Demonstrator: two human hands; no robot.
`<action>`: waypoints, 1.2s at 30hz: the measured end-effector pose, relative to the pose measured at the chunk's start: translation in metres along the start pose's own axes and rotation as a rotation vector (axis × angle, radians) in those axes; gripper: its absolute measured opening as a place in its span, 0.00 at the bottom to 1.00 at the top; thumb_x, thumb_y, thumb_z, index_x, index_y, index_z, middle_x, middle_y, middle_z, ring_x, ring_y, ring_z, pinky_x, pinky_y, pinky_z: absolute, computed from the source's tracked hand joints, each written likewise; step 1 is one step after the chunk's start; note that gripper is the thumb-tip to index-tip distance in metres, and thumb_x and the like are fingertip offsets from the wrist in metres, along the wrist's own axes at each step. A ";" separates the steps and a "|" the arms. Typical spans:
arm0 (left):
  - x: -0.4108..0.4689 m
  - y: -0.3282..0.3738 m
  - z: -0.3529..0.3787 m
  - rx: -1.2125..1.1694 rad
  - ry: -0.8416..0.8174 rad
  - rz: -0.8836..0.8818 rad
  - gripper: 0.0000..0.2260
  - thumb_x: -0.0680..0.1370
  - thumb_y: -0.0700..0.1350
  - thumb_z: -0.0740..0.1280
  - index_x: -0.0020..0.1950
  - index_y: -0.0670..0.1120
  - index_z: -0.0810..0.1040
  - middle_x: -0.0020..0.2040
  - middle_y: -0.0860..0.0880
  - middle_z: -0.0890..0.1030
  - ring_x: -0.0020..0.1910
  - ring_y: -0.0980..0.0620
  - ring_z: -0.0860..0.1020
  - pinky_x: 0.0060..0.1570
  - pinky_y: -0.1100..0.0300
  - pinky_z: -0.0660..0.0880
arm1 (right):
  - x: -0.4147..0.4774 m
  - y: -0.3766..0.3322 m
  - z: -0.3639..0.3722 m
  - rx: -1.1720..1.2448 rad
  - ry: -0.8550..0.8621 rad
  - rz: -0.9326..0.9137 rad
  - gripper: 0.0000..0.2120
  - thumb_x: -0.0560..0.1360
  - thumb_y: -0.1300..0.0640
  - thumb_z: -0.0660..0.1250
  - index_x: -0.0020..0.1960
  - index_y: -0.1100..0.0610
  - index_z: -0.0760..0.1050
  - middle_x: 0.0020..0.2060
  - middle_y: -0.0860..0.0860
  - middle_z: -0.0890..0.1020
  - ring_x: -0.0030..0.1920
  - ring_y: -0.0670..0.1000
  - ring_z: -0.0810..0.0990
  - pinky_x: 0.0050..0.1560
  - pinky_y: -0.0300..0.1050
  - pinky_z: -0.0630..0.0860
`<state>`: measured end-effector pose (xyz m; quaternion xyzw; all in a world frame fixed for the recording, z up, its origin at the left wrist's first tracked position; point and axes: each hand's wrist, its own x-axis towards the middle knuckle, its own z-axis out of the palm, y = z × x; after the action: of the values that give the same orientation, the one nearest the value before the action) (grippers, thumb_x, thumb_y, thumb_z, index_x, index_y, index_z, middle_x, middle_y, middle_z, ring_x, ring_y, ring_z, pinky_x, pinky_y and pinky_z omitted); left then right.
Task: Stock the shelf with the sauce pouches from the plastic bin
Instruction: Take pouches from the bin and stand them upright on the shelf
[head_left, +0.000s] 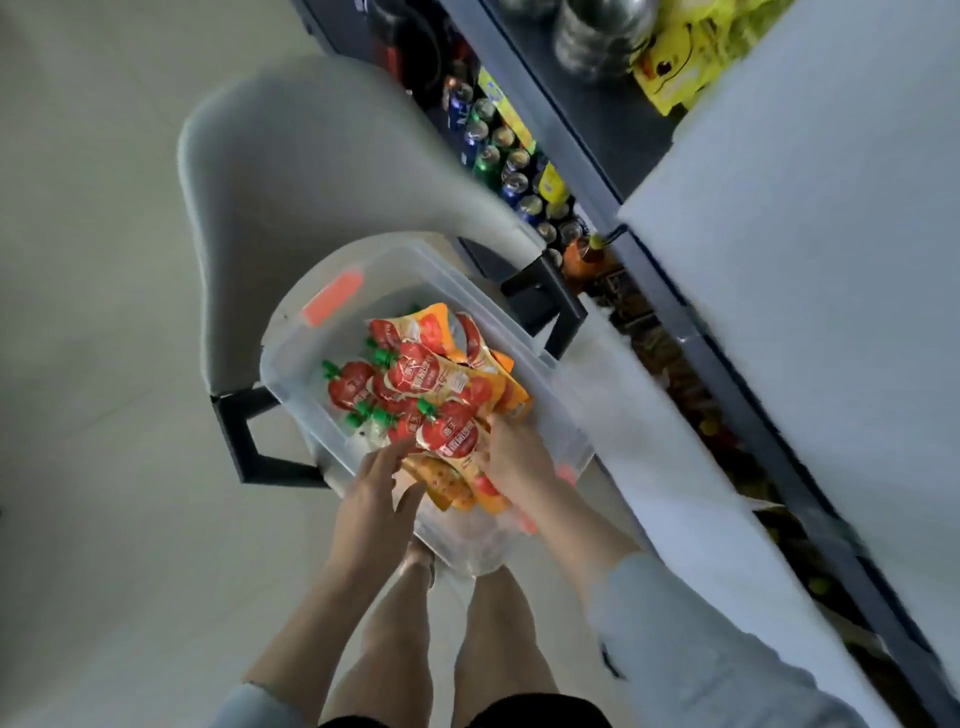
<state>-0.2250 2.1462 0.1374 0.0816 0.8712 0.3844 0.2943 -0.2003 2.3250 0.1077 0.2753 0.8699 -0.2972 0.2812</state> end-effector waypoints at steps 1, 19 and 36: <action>0.003 -0.006 0.003 -0.002 0.007 -0.018 0.22 0.74 0.34 0.71 0.66 0.46 0.74 0.60 0.44 0.77 0.55 0.45 0.77 0.55 0.46 0.77 | 0.011 0.003 0.016 0.015 -0.025 0.032 0.30 0.76 0.47 0.68 0.74 0.52 0.62 0.64 0.54 0.77 0.64 0.58 0.76 0.62 0.51 0.74; 0.165 -0.024 0.034 0.190 -0.017 -0.406 0.36 0.74 0.57 0.70 0.73 0.42 0.59 0.63 0.40 0.76 0.61 0.37 0.74 0.59 0.40 0.74 | 0.037 0.041 -0.017 0.327 0.259 0.093 0.20 0.75 0.50 0.72 0.63 0.56 0.73 0.55 0.52 0.83 0.56 0.53 0.81 0.55 0.45 0.74; 0.134 0.012 0.087 -0.696 0.057 -0.537 0.20 0.72 0.41 0.75 0.62 0.44 0.75 0.54 0.45 0.83 0.53 0.45 0.81 0.56 0.42 0.78 | 0.057 0.051 -0.012 0.311 0.153 0.045 0.22 0.76 0.49 0.71 0.66 0.56 0.70 0.58 0.53 0.81 0.60 0.56 0.79 0.57 0.47 0.72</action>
<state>-0.2850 2.2587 0.0394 -0.2624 0.6879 0.5668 0.3696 -0.2111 2.3848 0.0596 0.3569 0.8260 -0.3998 0.1746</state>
